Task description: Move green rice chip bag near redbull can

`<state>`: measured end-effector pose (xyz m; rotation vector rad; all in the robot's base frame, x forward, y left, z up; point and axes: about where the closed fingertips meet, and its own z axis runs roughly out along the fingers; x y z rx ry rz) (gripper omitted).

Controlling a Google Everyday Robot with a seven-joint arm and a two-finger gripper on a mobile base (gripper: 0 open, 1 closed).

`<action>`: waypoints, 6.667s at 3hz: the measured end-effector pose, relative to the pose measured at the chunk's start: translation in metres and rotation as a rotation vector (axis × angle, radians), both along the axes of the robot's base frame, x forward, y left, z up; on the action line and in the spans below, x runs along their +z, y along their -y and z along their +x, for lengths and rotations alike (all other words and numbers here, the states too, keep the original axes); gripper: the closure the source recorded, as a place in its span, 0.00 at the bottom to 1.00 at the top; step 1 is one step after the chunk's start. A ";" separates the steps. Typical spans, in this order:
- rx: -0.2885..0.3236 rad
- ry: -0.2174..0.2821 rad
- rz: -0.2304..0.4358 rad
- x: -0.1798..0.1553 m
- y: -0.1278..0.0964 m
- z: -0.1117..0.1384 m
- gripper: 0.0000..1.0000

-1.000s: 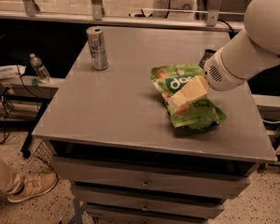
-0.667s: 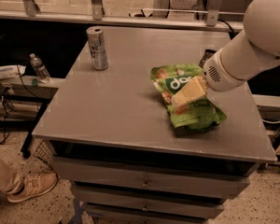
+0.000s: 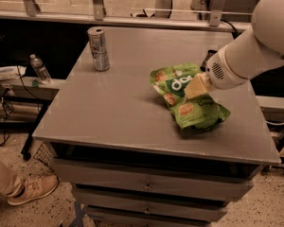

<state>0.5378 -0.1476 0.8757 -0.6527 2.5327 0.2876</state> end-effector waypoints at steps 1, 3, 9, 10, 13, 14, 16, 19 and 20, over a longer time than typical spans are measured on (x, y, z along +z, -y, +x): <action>0.007 0.040 0.055 0.011 -0.004 0.009 0.88; -0.018 0.109 0.119 0.025 -0.008 0.023 1.00; -0.204 0.151 0.225 0.039 -0.097 0.184 1.00; -0.193 0.127 0.241 0.034 -0.113 0.194 1.00; -0.123 0.071 0.295 0.035 -0.157 0.196 1.00; -0.117 0.038 0.311 0.026 -0.164 0.199 1.00; -0.118 0.012 0.315 0.015 -0.167 0.202 0.81; -0.110 0.003 0.313 0.010 -0.174 0.201 0.10; -0.108 0.000 0.313 0.008 -0.175 0.201 0.00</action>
Offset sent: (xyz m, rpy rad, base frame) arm 0.0401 0.0065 0.0415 0.1944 -0.1858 -0.0542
